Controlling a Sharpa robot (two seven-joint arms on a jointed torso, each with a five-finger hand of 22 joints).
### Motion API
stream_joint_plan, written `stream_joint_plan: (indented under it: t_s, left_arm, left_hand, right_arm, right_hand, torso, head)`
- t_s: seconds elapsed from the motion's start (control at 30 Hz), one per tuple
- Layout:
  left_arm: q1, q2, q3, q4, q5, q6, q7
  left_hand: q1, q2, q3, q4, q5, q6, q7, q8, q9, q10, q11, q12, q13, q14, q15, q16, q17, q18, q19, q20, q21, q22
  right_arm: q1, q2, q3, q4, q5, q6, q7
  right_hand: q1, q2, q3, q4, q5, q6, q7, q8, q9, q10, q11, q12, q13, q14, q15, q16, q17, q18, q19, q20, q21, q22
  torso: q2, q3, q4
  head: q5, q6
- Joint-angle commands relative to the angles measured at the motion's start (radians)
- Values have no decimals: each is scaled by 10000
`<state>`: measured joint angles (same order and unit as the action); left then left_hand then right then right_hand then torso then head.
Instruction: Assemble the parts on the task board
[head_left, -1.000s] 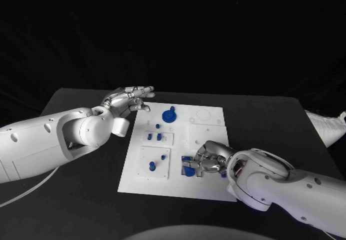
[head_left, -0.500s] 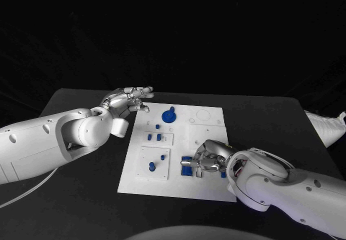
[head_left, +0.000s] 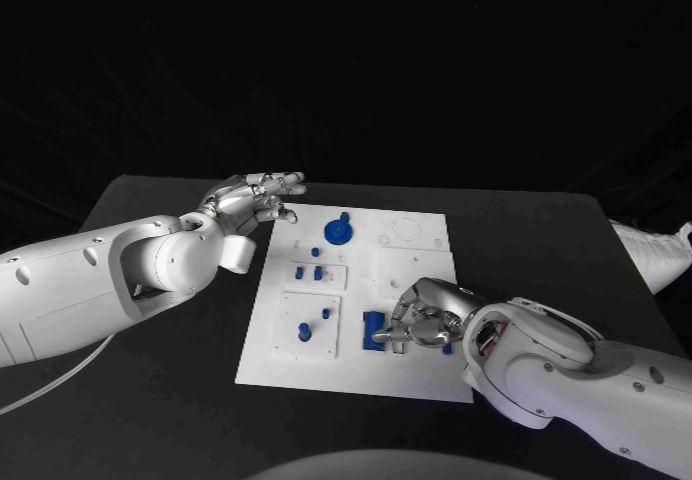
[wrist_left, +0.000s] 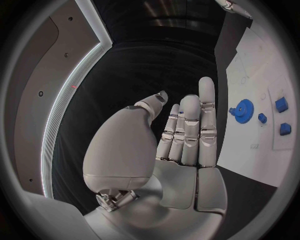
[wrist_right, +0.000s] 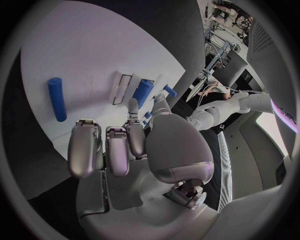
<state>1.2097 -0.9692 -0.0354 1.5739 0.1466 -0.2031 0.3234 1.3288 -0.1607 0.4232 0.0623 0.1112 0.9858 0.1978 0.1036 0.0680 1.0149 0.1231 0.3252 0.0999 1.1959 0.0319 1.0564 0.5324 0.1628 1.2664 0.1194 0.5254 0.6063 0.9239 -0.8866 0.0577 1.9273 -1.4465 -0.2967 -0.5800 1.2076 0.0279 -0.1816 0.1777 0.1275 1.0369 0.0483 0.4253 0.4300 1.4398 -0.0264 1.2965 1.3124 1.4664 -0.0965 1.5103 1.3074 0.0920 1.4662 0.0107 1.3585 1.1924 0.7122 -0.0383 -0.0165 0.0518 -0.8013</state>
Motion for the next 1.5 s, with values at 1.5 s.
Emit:
stream_joint_plan:
  t_s: [1.5]
  left_arm:
    - [1, -98, -11, 76, -6, 191, 66]
  left_hand:
    - [-73, 33, -61, 1, 44, -80, -10, 57, 3, -83, -18, 71, 14, -95, -6, -49, -20, 182, -36, 58, -69, -15]
  right_arm:
    - [-282, -1763, -87, -43, -1967, 852, -28]
  right_hand:
    - [105, 168, 111, 256, 1086, -217, 270, -1268, -493, -40, 227, -312, 423, 826, 225, -22, 1551, -171, -71, 174, -37, -101]
  torso:
    - [-61, 0, -185]
  head:
    - [-278, 77]
